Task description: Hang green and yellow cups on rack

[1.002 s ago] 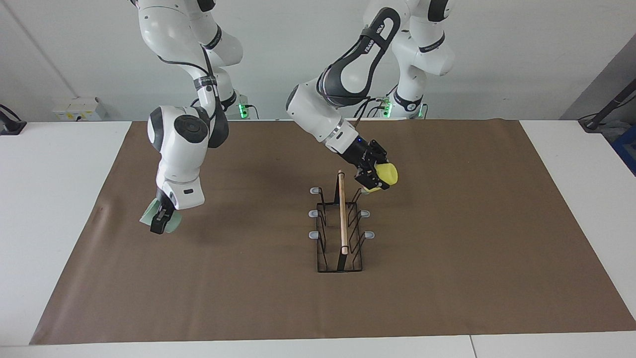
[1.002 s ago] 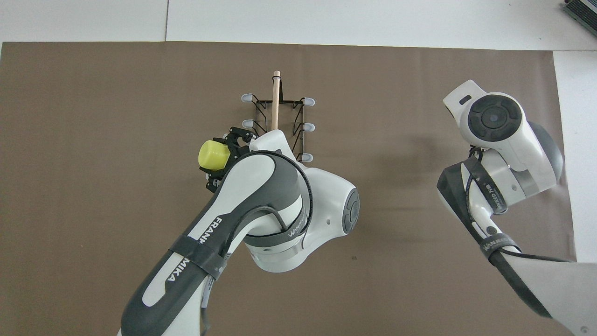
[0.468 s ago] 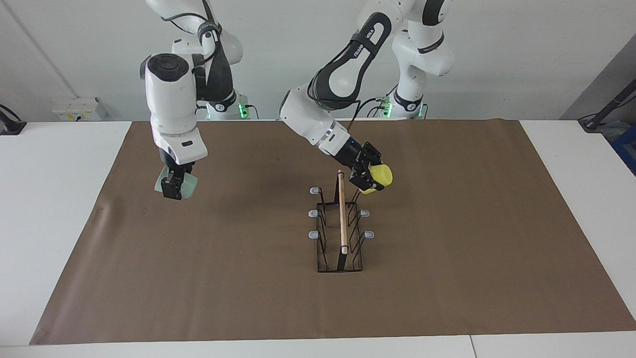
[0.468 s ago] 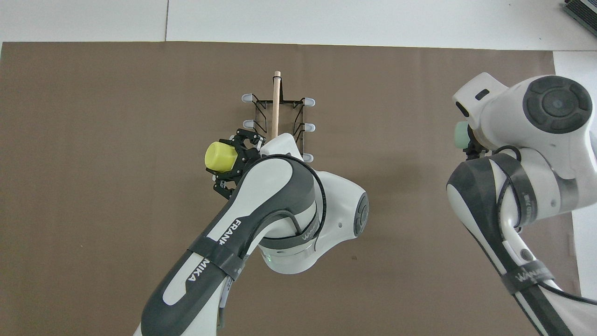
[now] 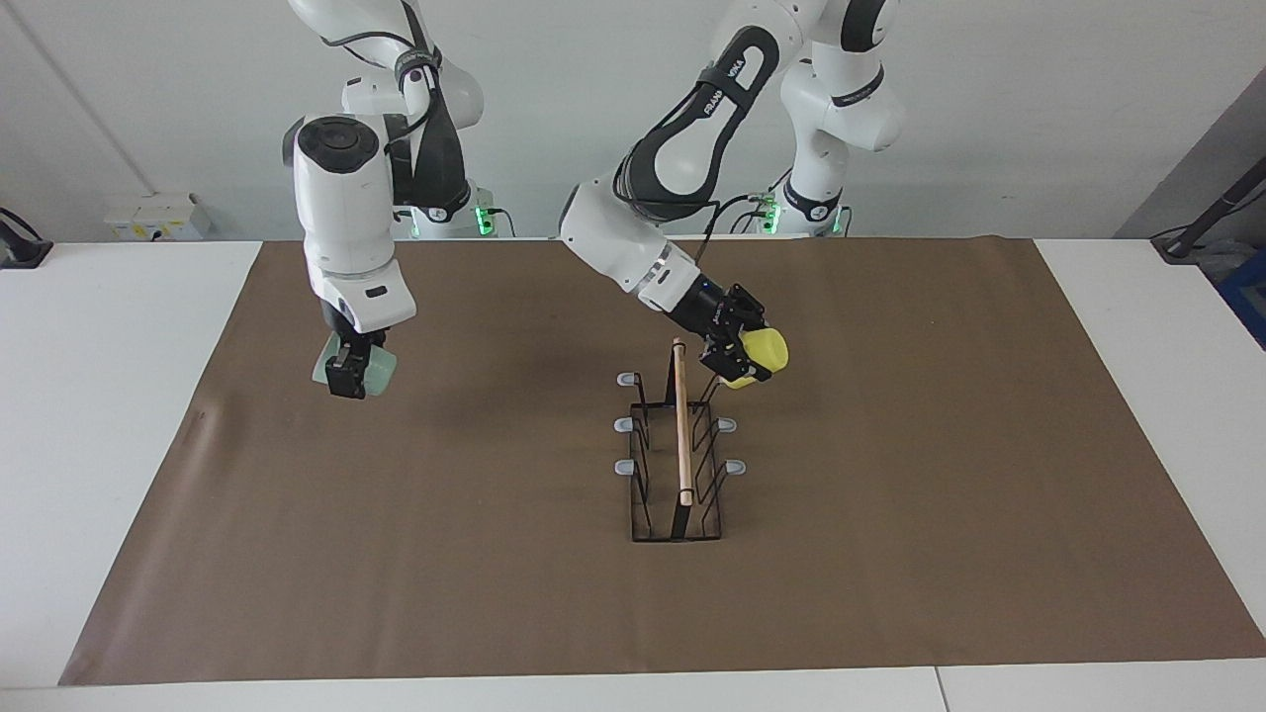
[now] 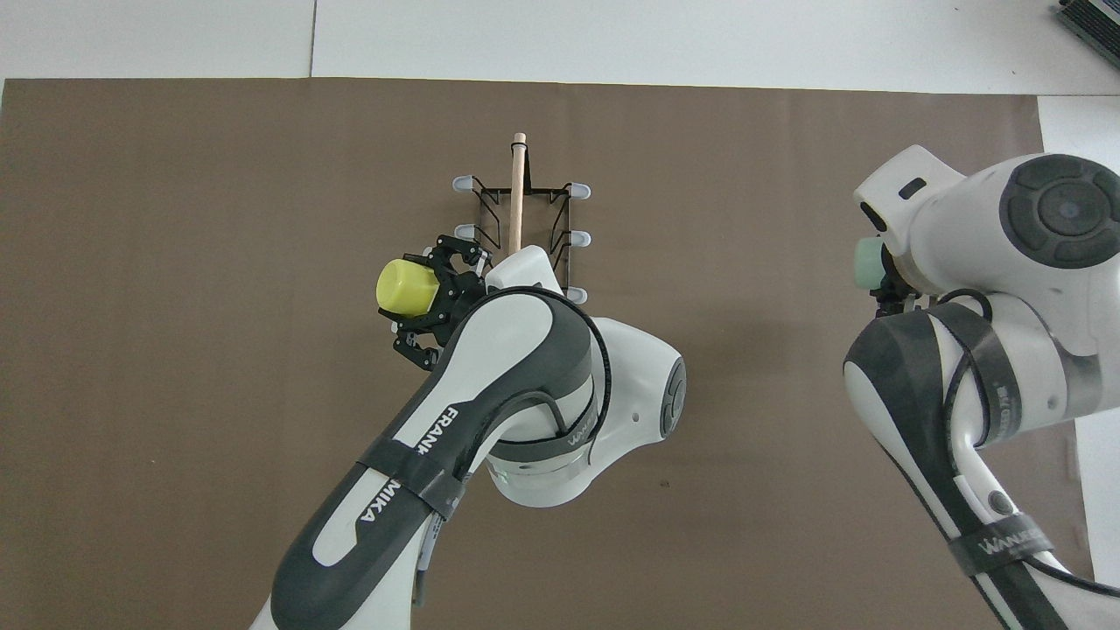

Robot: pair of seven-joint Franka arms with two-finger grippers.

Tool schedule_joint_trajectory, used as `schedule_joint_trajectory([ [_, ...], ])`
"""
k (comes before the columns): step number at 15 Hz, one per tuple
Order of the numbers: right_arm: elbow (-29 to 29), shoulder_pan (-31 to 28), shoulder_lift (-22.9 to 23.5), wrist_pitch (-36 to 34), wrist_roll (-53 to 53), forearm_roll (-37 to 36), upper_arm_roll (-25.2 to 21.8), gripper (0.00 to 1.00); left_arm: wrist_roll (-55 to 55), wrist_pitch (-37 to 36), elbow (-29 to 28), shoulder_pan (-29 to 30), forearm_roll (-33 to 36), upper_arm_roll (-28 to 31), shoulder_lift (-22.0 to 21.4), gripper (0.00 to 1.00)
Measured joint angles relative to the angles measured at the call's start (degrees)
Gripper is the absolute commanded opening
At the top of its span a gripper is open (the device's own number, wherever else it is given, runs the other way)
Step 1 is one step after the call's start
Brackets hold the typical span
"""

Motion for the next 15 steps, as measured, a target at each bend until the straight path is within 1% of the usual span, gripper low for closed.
schedule_joint_trajectory([
  [2, 0.0, -0.1, 0.0, 0.0, 0.0, 0.3, 0.0, 0.00, 0.0, 0.0, 0.0, 0.0, 0.0, -0.1, 0.2, 0.00],
  [6, 0.0, -0.7, 0.0, 0.2, 0.0, 5.2, -0.1, 0.00, -0.1, 0.0, 0.0, 0.0, 0.4, 0.0, 1.2, 0.00],
  [9, -0.2, -0.8, 0.0, 2.1, 0.3, 7.1, -0.1, 0.00, -0.2, -0.3, 0.1, -0.3, 0.4, 0.0, 1.4, 0.00],
  [13, -0.4, -2.3, 0.0, 2.5, 0.4, 15.0, -0.2, 0.00, -1.1, -2.2, 2.8, -1.5, 0.4, -0.2, 4.6, 0.00],
  [14, -0.4, -2.9, 0.0, 2.5, 0.4, 16.9, -0.3, 0.00, -1.1, -2.7, 3.5, -1.8, 0.4, -0.2, 5.2, 0.47],
  [15, -0.5, -3.4, 0.0, 2.5, 0.4, 19.0, -0.3, 0.00, -1.1, -2.9, 3.9, -2.0, 0.4, -0.2, 5.6, 0.99],
])
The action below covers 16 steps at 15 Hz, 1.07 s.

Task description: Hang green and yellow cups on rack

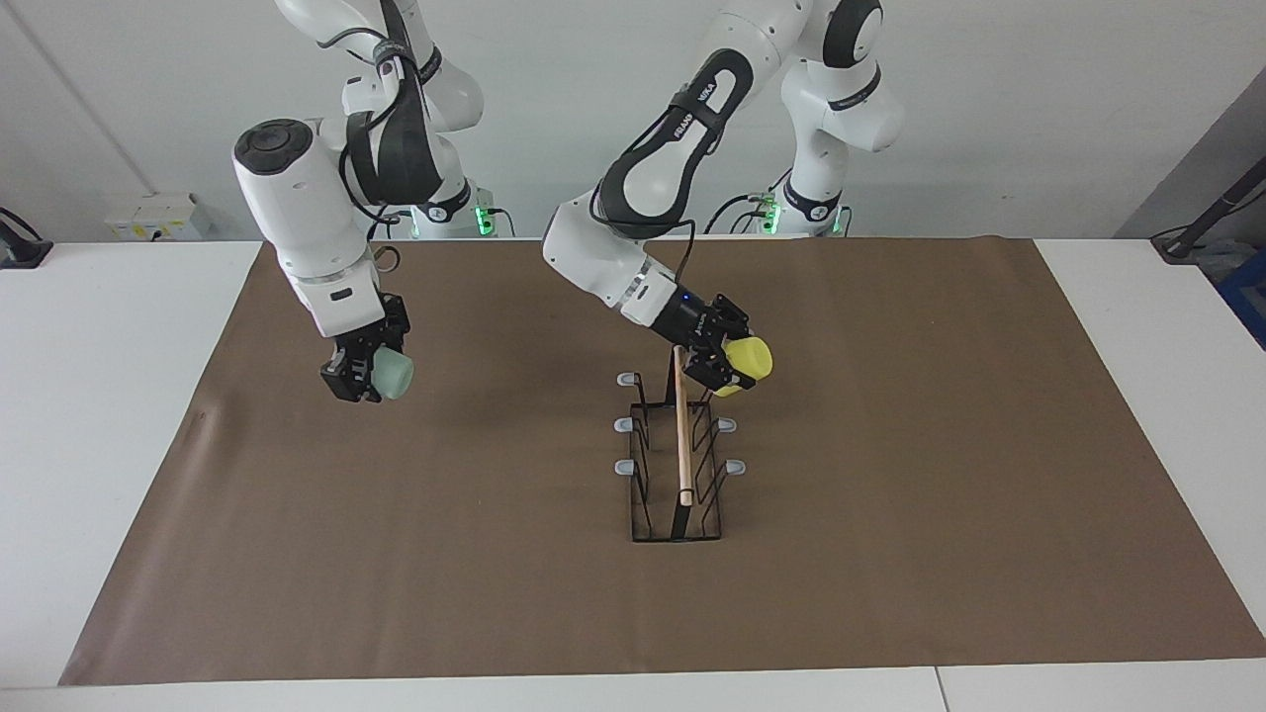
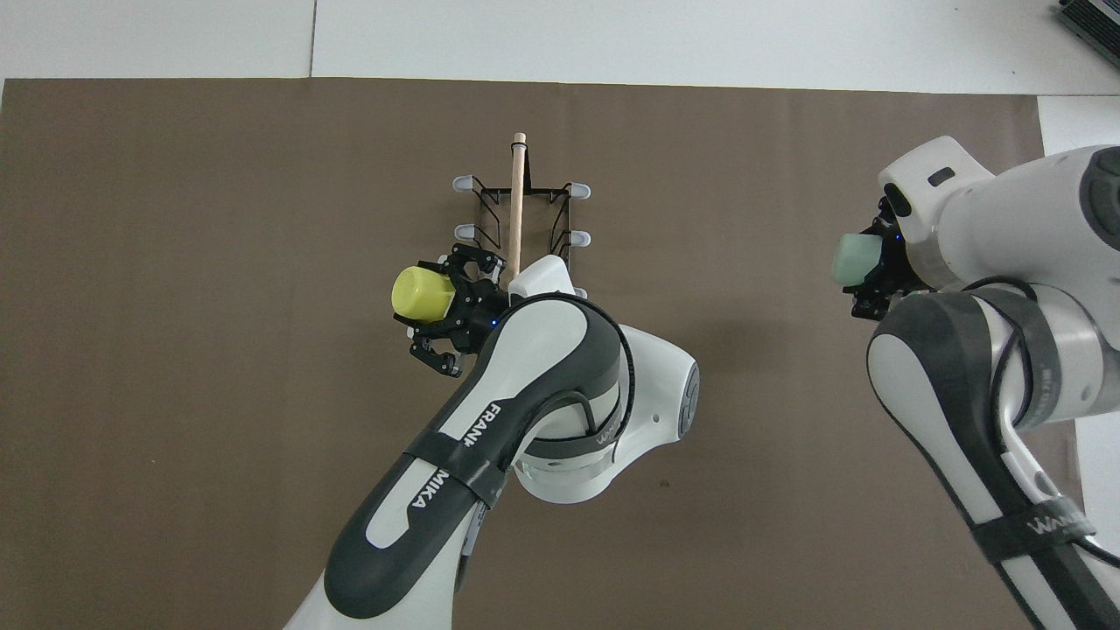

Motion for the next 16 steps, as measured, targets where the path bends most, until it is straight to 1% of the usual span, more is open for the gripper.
schedule_joint_trajectory([
  [3, -0.1, -1.3, 0.0, 0.0, 0.0, 6.8, 0.0, 0.00, 0.0, -0.3, 0.6, -0.5, 0.0, 0.0, 0.2, 1.00],
  [7, -0.3, -1.4, 0.0, 0.0, 0.5, 15.8, 0.0, 0.00, 0.0, -0.8, 1.6, -0.6, 0.1, 0.2, 0.1, 1.00],
  [9, -0.8, -1.7, 0.0, 0.0, 0.9, 20.6, 0.0, 0.00, 0.0, -0.9, 2.4, -0.4, 0.5, 0.8, -0.6, 1.00],
  [11, -1.5, -2.4, 0.0, 0.0, 0.9, 27.2, -0.1, 0.00, 0.7, -0.3, 2.8, 1.4, 0.6, 0.9, -2.5, 1.00],
  [14, -2.2, -3.1, -0.3, 0.1, 0.9, 36.0, -0.1, 0.00, 5.1, 2.6, 2.6, 5.5, 0.6, 0.8, -7.2, 1.00],
  [16, -2.4, -3.1, -0.4, 0.4, 0.9, 42.1, -0.1, 0.00, 9.5, 5.9, 1.9, 9.0, -0.3, 0.7, -10.5, 1.00],
])
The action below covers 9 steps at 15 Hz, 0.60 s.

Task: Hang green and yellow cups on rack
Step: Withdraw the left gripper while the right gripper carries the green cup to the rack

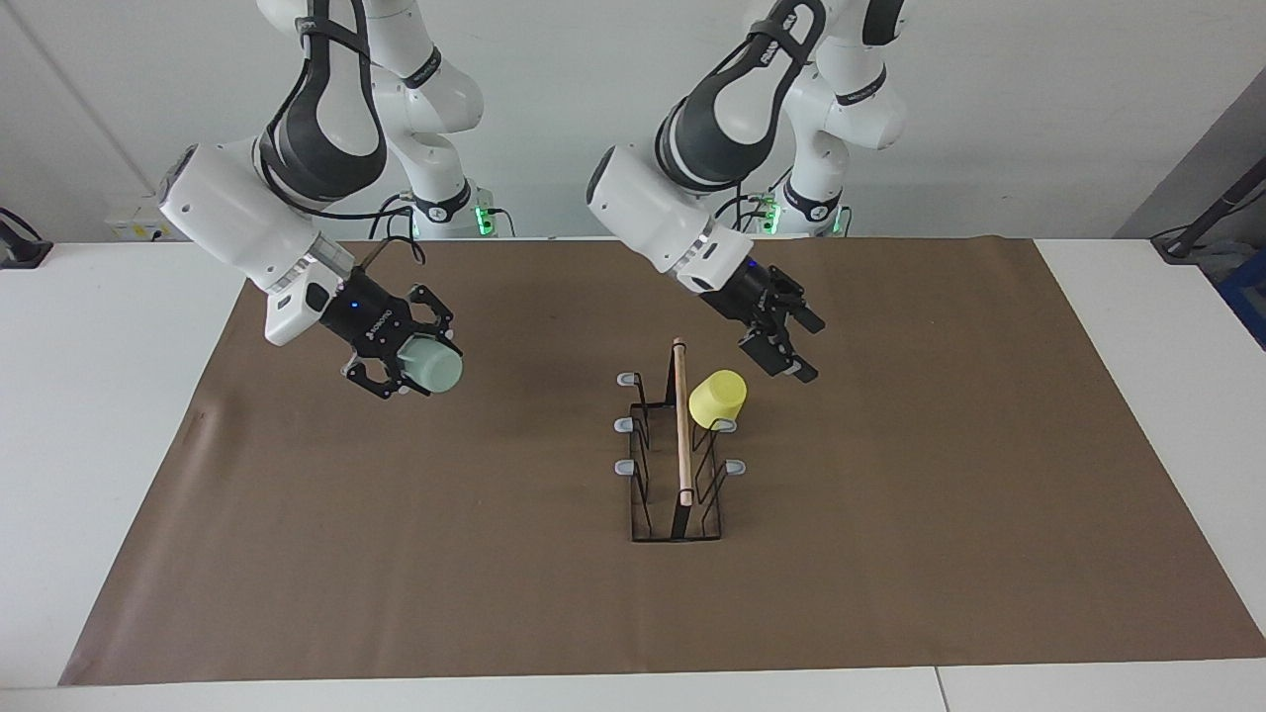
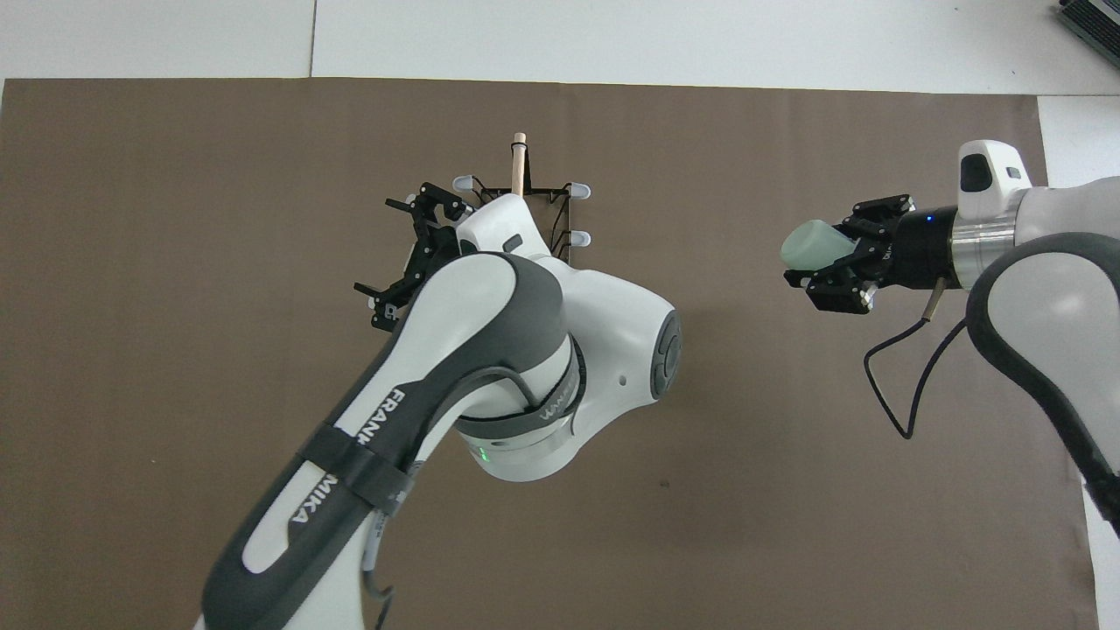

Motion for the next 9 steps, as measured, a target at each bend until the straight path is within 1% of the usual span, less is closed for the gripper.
schedule_joint_trajectory([
  [3, -1.4, 0.9, -0.1, 3.5, 0.0, 10.8, 0.2, 0.00, 6.9, 5.7, -2.7, 5.3, -2.8, 0.0, -4.6, 1.00],
  [5, -2.6, 3.3, -0.3, 8.1, 0.0, 17.5, 0.3, 0.00, 11.2, 10.0, -5.0, 8.8, -5.4, 0.0, -7.3, 1.00],
  [7, -4.3, 7.0, -0.5, 14.3, -0.2, 25.1, 0.4, 0.00, 15.9, 15.5, -7.7, 12.3, -8.6, 0.0, -9.5, 1.00],
  [9, -6.0, 12.2, -0.5, 23.3, -2.4, 34.0, 0.6, 0.00, 19.4, 22.1, -11.3, 15.8, -11.6, -0.1, -11.4, 1.00],
])
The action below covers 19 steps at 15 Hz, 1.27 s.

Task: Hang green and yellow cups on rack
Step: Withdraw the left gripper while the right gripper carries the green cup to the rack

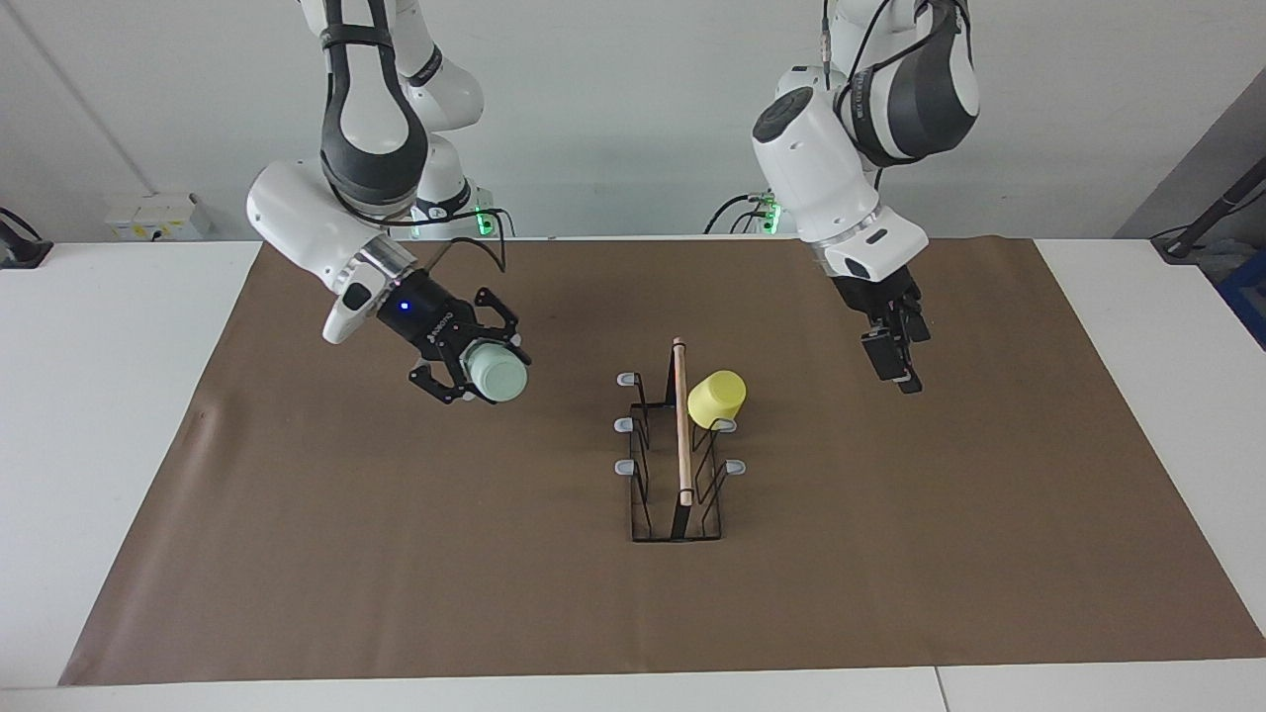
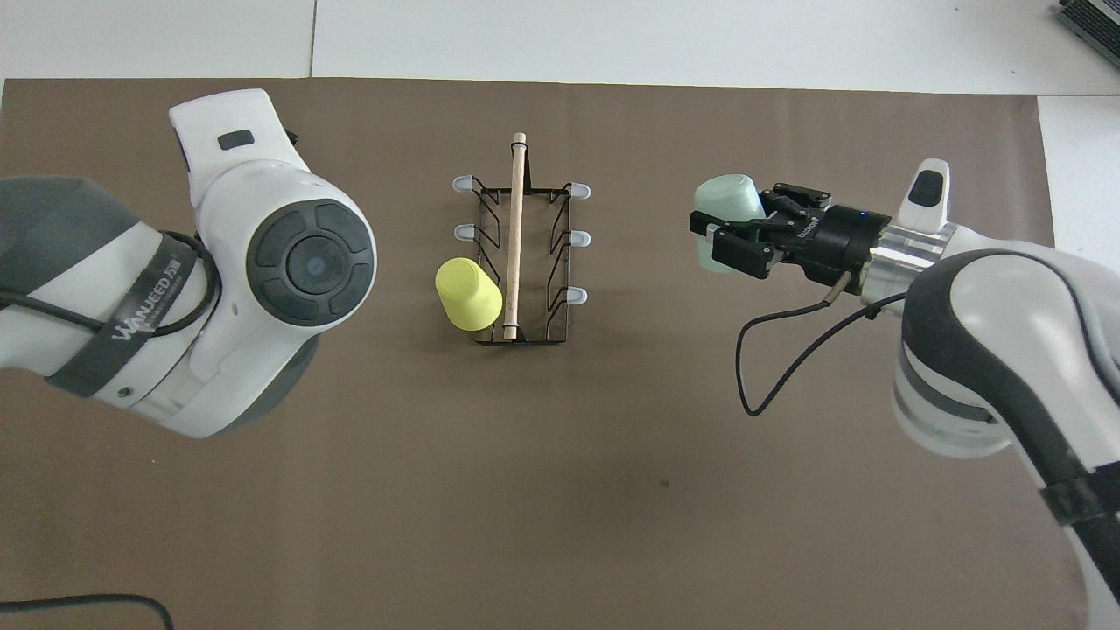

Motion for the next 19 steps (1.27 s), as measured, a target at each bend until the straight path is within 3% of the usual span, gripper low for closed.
schedule_joint_trajectory([
  [3, -1.5, 8.8, 0.2, 12.2, -2.7, 9.6, 0.2, 0.00, 4.1, 7.9, -4.6, 4.9, -4.4, -0.1, -2.1, 1.00],
  [7, -1.6, 17.7, 1.5, 23.6, -8.2, 22.7, 0.3, 0.00, 15.2, 12.6, -5.5, 9.9, -13.7, -0.1, -2.7, 1.00],
  [15, 3.4, 18.7, 6.4, 26.1, -12.3, 25.2, -0.2, 0.00, 49.6, 13.2, -5.5, 17.2, -34.5, 0.0, -2.8, 1.00],
  [19, 5.3, 18.8, 7.5, 26.3, -12.3, 25.3, -0.2, 0.00, 69.2, 6.6, -4.5, 19.3, -43.6, 0.2, -3.3, 1.00],
])
